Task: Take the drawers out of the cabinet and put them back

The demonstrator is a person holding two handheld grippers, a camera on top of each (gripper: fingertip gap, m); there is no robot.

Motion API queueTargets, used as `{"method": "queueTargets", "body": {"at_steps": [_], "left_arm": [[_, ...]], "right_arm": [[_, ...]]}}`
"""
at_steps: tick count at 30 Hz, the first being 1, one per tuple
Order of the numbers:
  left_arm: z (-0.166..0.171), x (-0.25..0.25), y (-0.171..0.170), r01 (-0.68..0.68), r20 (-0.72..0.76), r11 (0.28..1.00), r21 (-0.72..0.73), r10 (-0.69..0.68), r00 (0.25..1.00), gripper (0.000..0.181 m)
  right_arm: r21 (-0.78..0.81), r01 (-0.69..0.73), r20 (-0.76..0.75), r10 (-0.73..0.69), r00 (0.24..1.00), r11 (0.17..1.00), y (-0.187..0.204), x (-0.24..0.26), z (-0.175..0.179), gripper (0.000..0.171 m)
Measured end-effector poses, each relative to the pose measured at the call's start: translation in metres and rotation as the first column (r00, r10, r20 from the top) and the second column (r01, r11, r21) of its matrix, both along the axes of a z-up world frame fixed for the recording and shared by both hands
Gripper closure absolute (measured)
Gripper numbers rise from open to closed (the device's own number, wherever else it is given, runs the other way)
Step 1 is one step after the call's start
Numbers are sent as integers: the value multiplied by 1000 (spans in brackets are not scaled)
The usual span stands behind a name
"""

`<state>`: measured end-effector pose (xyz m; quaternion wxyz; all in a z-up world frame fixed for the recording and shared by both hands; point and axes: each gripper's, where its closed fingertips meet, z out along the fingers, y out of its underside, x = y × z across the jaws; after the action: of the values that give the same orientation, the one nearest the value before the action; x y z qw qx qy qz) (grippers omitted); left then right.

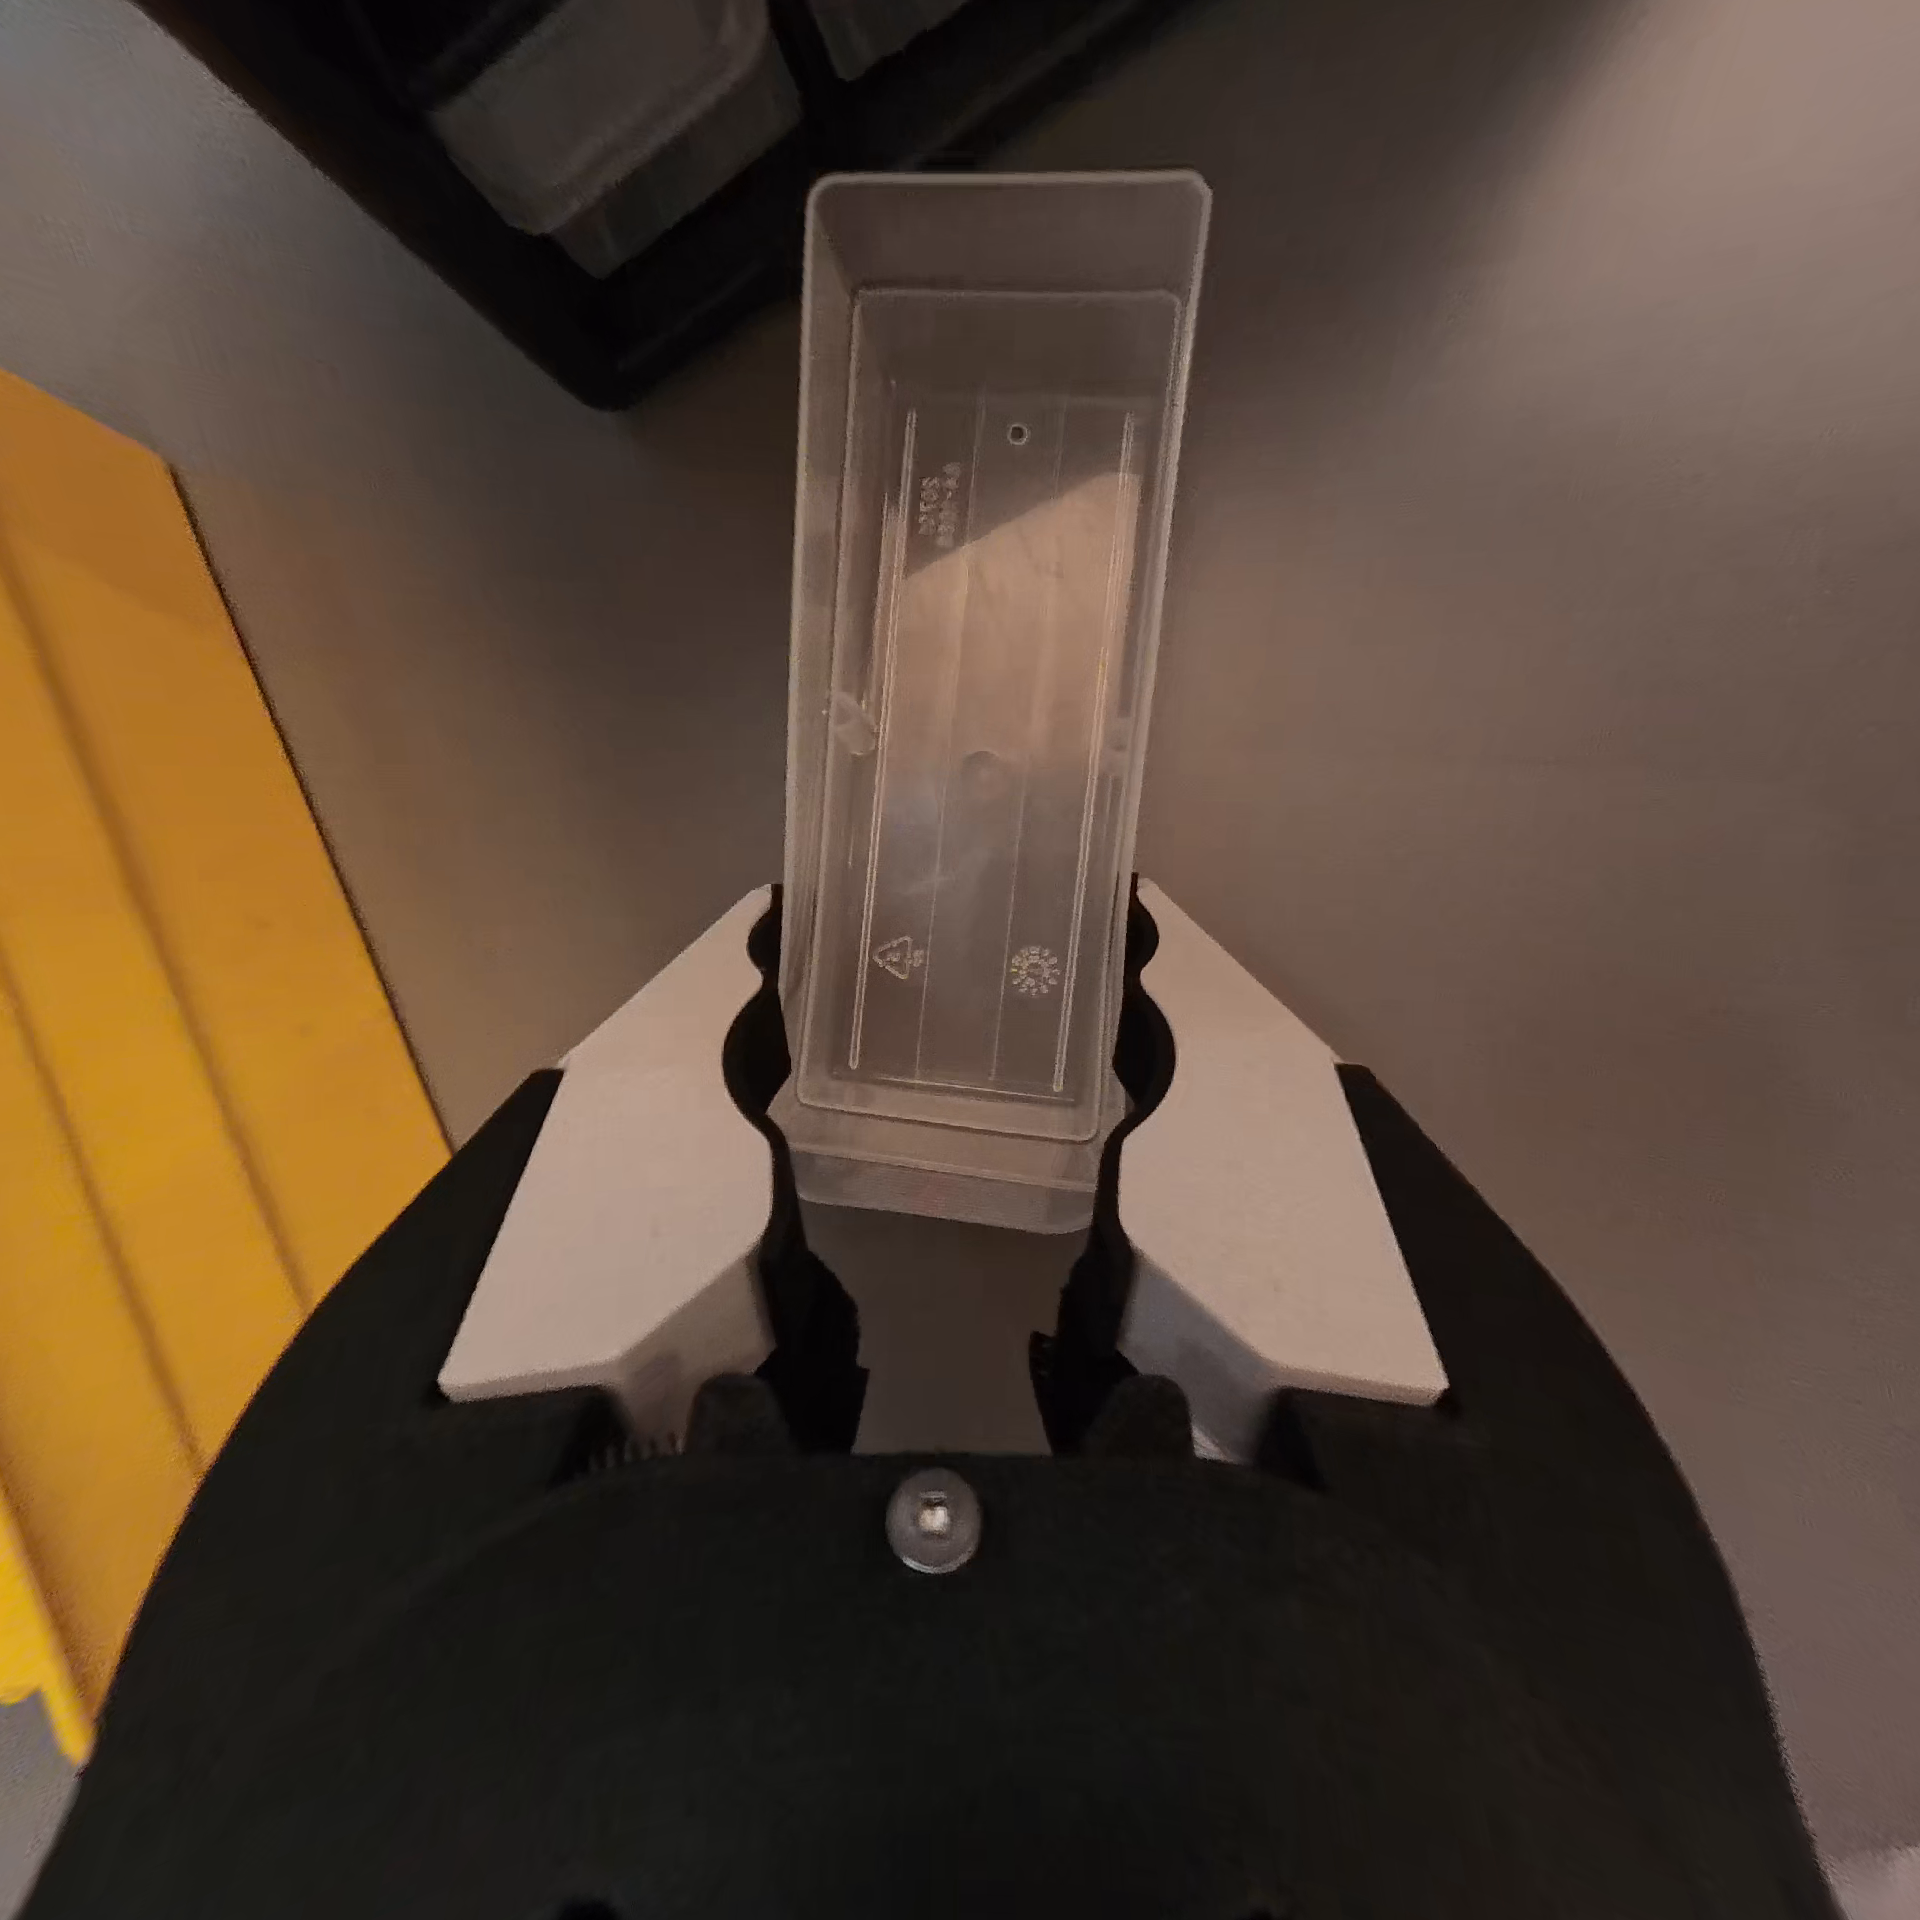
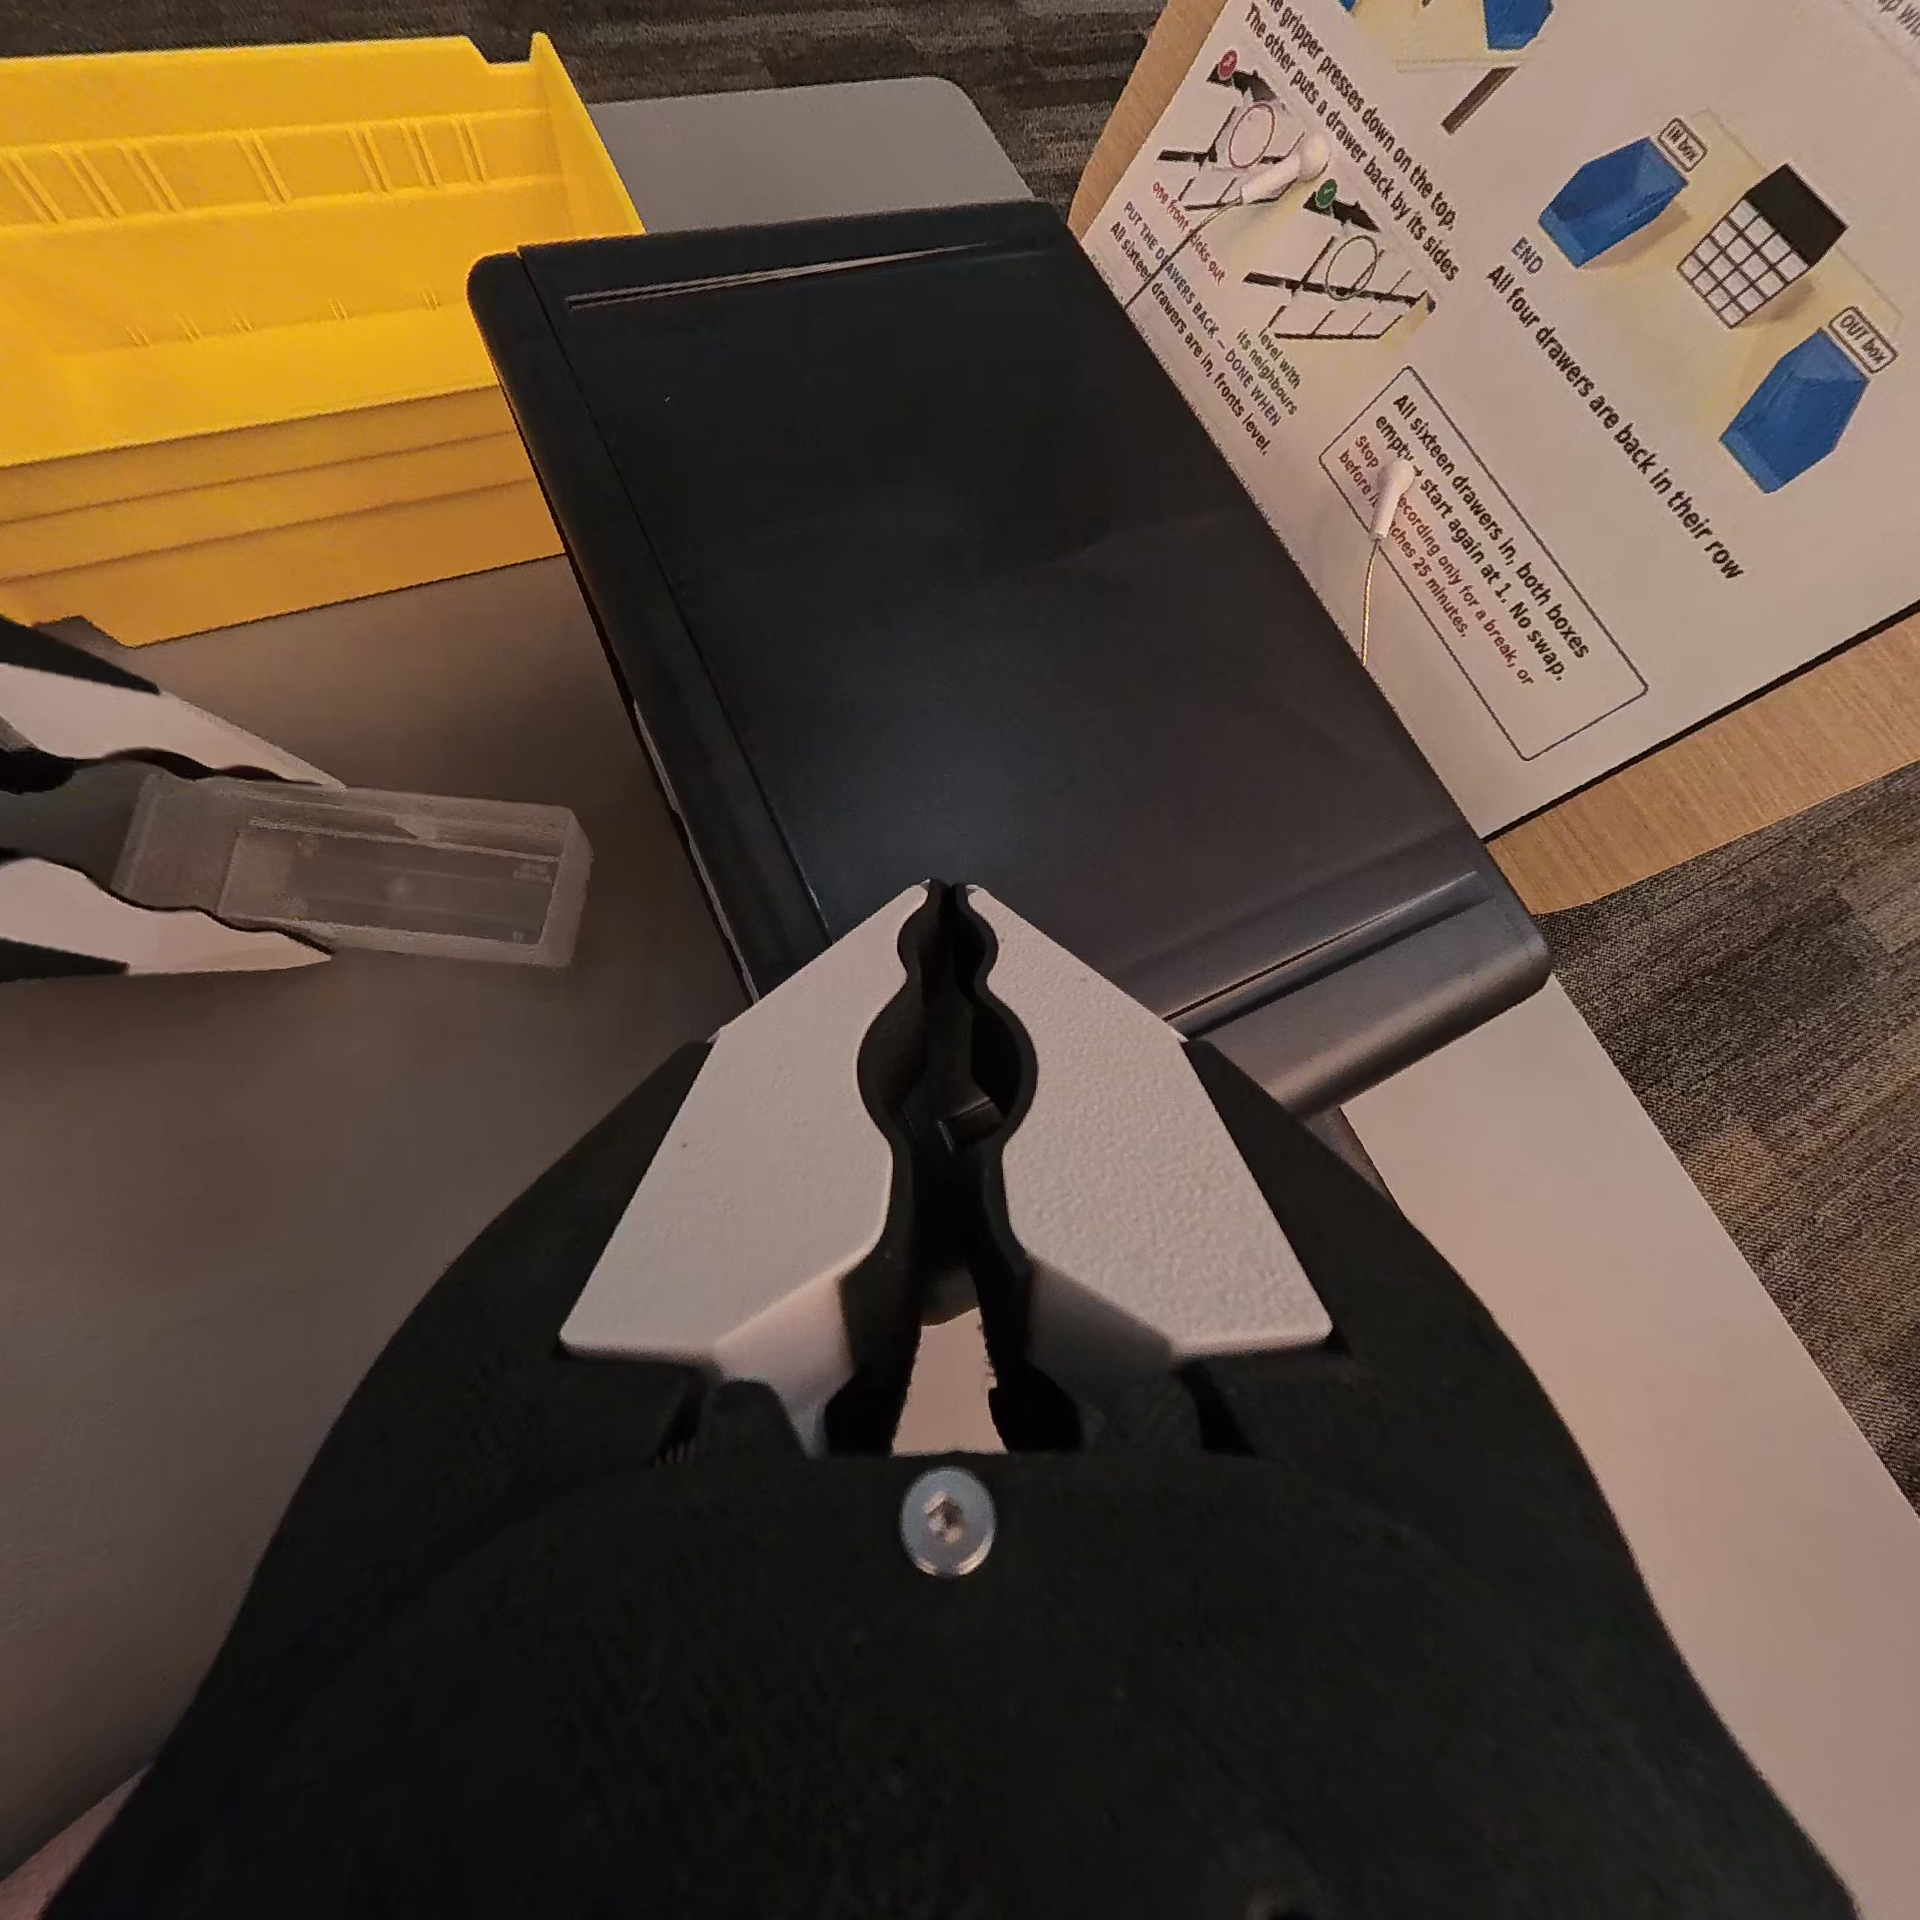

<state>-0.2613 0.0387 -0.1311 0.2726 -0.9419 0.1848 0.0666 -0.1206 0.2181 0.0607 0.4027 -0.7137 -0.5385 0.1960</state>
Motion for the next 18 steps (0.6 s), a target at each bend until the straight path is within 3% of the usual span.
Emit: {"method": "queueTargets", "body": {"at_steps": [7,13,18], "left_arm": [[35,-7,17,-131,173,991,-17,132,976,118],[46,-7,27,-160,189,978,-131,184,965,119],[54,-7,28,-172,99,958,-229,199,975,119]], "right_arm": [[-4,-3,-4,3,1000,1000,0,0,0,171],[-4,-6,-4,6,1000,1000,0,0,0,171],[-12,-13,-11,13,1000,1000,0,0,0,171]]}}
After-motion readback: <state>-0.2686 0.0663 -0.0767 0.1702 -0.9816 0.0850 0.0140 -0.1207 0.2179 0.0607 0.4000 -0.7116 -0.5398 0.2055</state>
